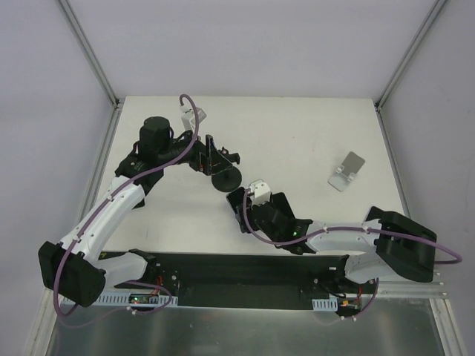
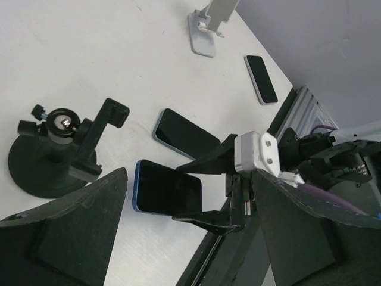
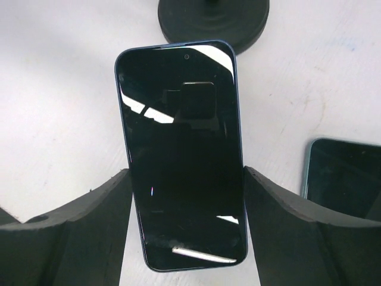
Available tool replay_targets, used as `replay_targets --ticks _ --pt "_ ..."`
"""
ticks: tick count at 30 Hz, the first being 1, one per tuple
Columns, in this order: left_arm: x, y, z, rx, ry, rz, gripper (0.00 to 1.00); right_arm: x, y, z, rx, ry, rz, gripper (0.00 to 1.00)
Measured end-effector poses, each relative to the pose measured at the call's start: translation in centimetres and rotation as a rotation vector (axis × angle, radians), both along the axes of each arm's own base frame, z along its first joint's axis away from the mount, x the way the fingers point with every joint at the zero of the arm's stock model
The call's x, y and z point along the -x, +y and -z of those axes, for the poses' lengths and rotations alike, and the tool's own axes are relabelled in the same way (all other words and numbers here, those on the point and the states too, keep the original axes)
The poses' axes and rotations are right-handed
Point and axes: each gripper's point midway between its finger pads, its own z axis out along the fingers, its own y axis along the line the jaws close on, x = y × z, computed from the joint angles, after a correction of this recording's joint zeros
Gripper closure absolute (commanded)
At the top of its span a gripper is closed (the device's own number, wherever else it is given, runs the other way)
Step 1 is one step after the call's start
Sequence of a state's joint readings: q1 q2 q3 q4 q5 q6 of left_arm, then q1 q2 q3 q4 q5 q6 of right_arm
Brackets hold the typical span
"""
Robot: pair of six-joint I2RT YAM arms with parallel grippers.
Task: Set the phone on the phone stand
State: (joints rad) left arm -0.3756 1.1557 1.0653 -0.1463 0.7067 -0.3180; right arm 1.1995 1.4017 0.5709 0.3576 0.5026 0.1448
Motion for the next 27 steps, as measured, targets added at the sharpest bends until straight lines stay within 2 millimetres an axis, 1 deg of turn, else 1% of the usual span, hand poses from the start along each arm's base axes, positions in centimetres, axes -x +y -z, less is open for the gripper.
replay_targets --ticks 3,4,8,10,15,19,22,23,27 --pt "0.5 -0.8 0.1 0.0 0.001 0.027 0.14 -0.1 -0.5 -1.8 -0.048 -0.047 0.007 0.99" --pt "0.6 -1.1 0.3 0.001 0.008 0.041 0.15 -0.3 -0.8 -2.7 -0.066 -0.071 0.014 0.99" --pt "0.9 -2.1 1.5 -0.005 0.056 0.079 0.18 -0.9 -1.1 -5.3 -0.106 -0.14 0.023 0.99" --pt "0.8 -2.4 2.2 -0.012 0.078 0.087 0.18 -1.0 -1.2 -6.3 -0.116 -0.167 0.026 0.99" --pt "1.0 -2.7 2.6 -0.013 0.095 0.1 0.18 -1.3 -1.9 -9.1 -0.146 -0.234 0.028 0.99" --pt "1.1 -3.0 2.9 -0.008 0.124 0.112 0.22 -1.5 -2.1 -11.2 -0.17 -0.282 0.028 0.99" --pt "1.2 -3.2 3.4 -0.005 0.152 0.13 0.3 -1.7 -1.9 -12.5 -0.181 -0.305 0.023 0.99" --pt "1.2 -3.3 3.6 -0.004 0.161 0.134 0.38 -1.7 -1.8 -12.7 -0.182 -0.31 0.021 0.99" --pt "1.7 -3.8 4.2 0.0 0.195 0.17 0.47 -1.9 -1.6 -13.6 -0.189 -0.329 0.016 0.99"
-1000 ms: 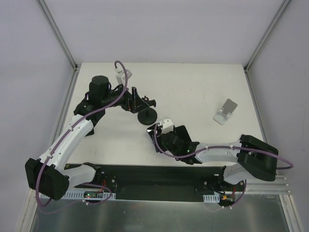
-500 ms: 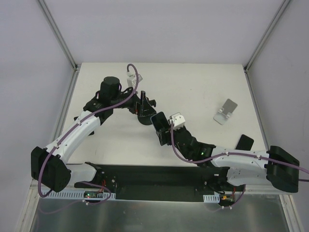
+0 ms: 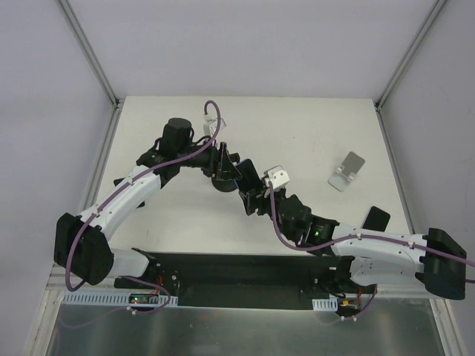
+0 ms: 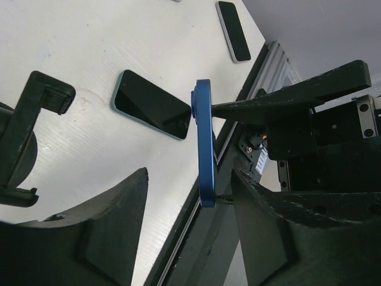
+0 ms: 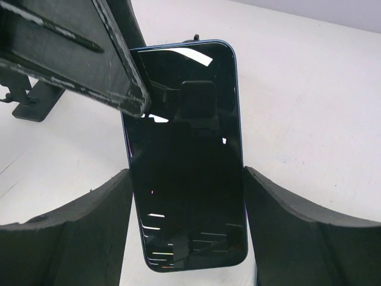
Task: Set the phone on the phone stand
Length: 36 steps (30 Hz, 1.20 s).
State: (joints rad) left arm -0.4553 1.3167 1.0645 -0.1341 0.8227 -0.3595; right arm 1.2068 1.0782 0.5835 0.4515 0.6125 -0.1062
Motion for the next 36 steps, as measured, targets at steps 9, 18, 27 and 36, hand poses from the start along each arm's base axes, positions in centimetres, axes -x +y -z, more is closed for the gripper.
replay_targets --ticks 9,18,27,36 --pt "0.9 -0.7 -0.5 0.036 0.021 0.057 0.61 -0.2 1.1 -1.4 -0.017 -0.035 -0.022 0.99" --pt "0.8 -0.7 -0.3 0.033 0.019 0.056 1.0 -0.4 1.7 -0.7 -0.004 -0.026 -0.029 0.22" --pt "-0.4 3.9 -3.9 -0.077 -0.308 -0.208 1.0 -1.6 -0.7 0.4 0.018 0.072 0.026 0.09" --pt "0.1 11.6 -10.2 -0.102 -0.658 -0.576 1.0 -9.0 -2.3 -1.4 0.035 0.305 0.054 0.42"
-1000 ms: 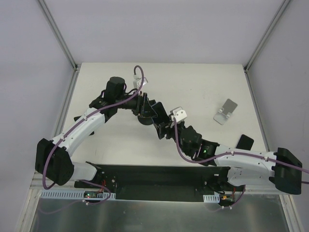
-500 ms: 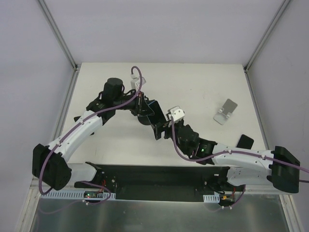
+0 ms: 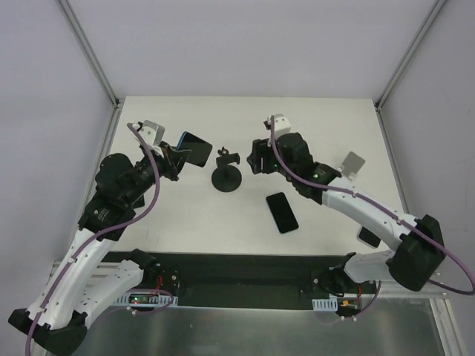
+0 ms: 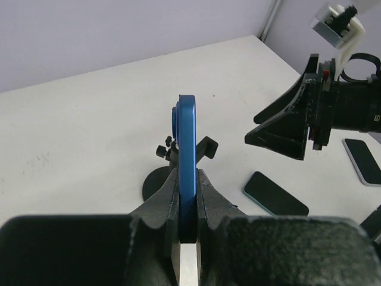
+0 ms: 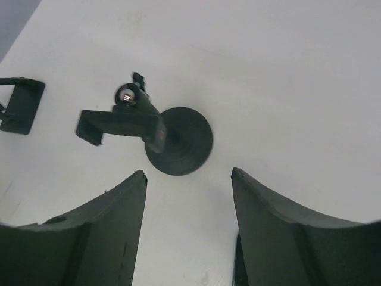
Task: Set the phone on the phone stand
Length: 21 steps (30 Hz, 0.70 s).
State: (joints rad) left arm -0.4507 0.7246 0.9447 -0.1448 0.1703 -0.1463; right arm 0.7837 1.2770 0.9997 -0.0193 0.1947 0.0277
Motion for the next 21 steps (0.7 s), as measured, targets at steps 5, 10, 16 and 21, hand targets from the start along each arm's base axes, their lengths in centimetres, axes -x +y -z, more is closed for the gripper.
replay_targets --ticks 5,10,16,21 --pt "-0.8 -0.4 0.9 -0.03 0.012 0.01 1.0 -1.0 3.8 -0.2 0.048 0.076 -0.169 0.47" --pt "-1.0 -1.3 3.0 -0.066 0.067 0.055 1.0 -1.1 5.5 2.1 0.111 0.16 -0.277 0.55" --pt "-0.7 -1.8 3.0 -0.068 0.064 0.092 1.0 -1.4 6.0 4.4 0.174 0.212 -0.315 0.6" --pt "-0.7 -2.6 3.6 -0.071 0.082 0.141 1.0 -2.2 6.6 4.9 0.195 0.209 -0.327 0.69"
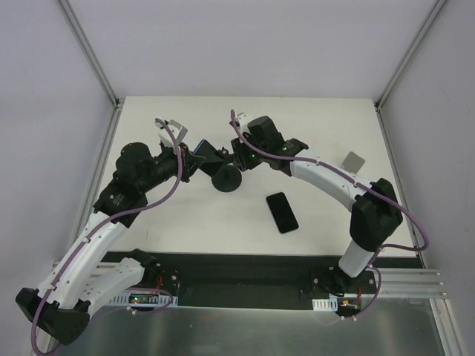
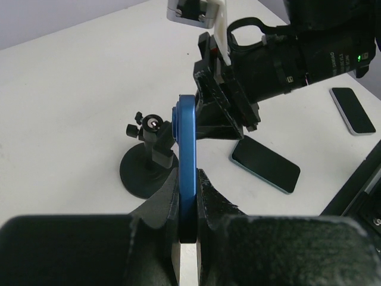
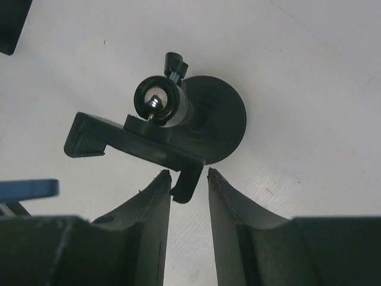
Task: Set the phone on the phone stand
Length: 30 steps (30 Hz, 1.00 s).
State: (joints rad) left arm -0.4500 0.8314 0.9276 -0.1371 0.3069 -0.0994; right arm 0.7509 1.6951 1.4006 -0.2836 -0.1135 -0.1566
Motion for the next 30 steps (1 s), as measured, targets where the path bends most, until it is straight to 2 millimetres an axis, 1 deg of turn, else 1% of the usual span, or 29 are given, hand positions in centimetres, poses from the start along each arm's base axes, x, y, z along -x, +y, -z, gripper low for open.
replay_targets --ticks 1,3,4,6,7,10,13,15,18,23,26,30 --pt "0.0 -0.2 0.2 -0.002 0.008 0.01 1.0 -0.2 0.2 0.0 0.003 -0.002 -0.004 0.73" --pt "-0.1 -0.7 0.8 -0.008 0.027 0.033 1.0 -0.6 0.5 -0.1 0.003 -0.009 -0.01 0.74" --pt "-0.2 -0.9 1.1 -0.012 0.038 0.045 1.0 -0.8 0.6 -0.2 0.004 -0.013 -0.013 0.81" --pt "-0.1 -1.4 1.7 -0.016 0.06 0.077 1.0 -0.8 0.5 -0.1 0.017 -0.018 -0.02 0.9" --pt "-0.1 -1.7 2.0 -0.018 0.071 0.092 1.0 -0.8 0.4 -0.1 0.026 -0.022 -0.024 0.99" --pt "0.3 -2.5 2.7 -0.016 0.1 0.156 1.0 -0.6 0.1 0.1 0.046 -0.02 -0.05 0.99" --pt "1.0 -3.6 3.2 -0.008 0.132 0.242 1.0 -0.1 0.3 -0.1 0.051 -0.022 -0.114 0.99" --pt "1.7 -4.6 3.5 0.003 0.158 0.322 1.0 0.5 0.3 -0.2 0.049 -0.004 -0.18 0.99" --pt "2.2 -6.2 3.8 0.012 0.182 0.438 1.0 1.8 0.3 -0.1 0.033 0.07 -0.275 0.99" --pt "1.8 -8.1 4.8 -0.002 0.193 0.561 1.0 2.8 0.8 -0.3 0.009 0.144 -0.406 0.99" --pt "1.3 -8.5 5.4 -0.016 0.199 0.582 1.0 3.8 1.1 -0.2 -0.004 0.174 -0.488 0.99" --pt "1.3 -8.8 5.5 -0.029 0.22 0.61 1.0 4.6 1.1 -0.1 -0.005 0.181 -0.567 0.99"
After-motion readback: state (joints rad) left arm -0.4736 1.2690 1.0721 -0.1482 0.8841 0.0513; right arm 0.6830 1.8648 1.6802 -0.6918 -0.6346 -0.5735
